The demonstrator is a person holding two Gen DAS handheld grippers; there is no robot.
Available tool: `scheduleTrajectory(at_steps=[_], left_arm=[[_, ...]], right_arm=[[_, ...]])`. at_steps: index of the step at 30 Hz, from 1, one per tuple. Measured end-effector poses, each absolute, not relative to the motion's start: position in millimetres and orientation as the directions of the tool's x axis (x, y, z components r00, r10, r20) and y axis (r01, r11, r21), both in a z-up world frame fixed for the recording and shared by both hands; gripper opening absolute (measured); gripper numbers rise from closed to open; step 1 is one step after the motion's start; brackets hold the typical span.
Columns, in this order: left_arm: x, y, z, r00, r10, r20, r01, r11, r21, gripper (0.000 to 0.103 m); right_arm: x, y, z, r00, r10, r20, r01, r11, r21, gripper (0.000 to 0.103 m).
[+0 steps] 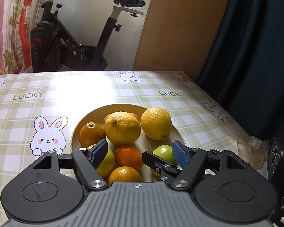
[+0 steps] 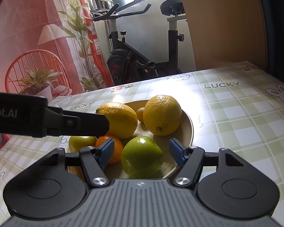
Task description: Organize fruits
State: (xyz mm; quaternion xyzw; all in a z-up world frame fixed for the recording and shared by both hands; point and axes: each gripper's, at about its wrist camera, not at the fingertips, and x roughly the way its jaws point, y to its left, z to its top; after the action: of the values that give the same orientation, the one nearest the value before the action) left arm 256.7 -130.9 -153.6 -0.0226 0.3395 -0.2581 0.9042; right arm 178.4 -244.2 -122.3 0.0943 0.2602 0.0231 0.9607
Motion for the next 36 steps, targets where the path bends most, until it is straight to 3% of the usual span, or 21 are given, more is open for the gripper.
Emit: scheduleTrajectory(at_steps=[4, 10, 18, 29, 36], left_arm=[[246.9, -114.5, -148.2, 0.691, -0.429, -0.582, 0.404, 0.897, -0.181, 0.084], [235.1, -92.8, -127.3, 0.756, -0.345, -0.557, 0.332, 0.934, -0.129, 0.088], [211.1, -53.4, -79.2, 0.828, -0.307, -0.47, 0.266, 0.952, -0.153, 0.094], [158.5, -16.8, -12.8, 0.919, -0.192, -0.344, 0.174, 0.981, -0.085, 0.101], [121.6, -0.2, 18.9, 0.946, -0.168, -0.276, 0.165, 0.986, -0.035, 0.103]], right_arm=[[172.6, -239.5, -120.9, 0.878, 0.07, -0.473, 0.01, 0.986, 0.165, 0.081], [164.3, -235.9, -112.4, 0.88, 0.03, -0.474, 0.041, 0.99, 0.138, 0.086], [144.1, -221.1, -51.6, 0.914, 0.017, -0.406, 0.038, 0.991, 0.129, 0.102], [114.2, -179.8, 18.2, 0.91, 0.028, -0.413, 0.023, 0.993, 0.117, 0.103], [90.0, -156.1, 43.7, 0.916, -0.024, -0.4, 0.039, 0.999, 0.03, 0.103]])
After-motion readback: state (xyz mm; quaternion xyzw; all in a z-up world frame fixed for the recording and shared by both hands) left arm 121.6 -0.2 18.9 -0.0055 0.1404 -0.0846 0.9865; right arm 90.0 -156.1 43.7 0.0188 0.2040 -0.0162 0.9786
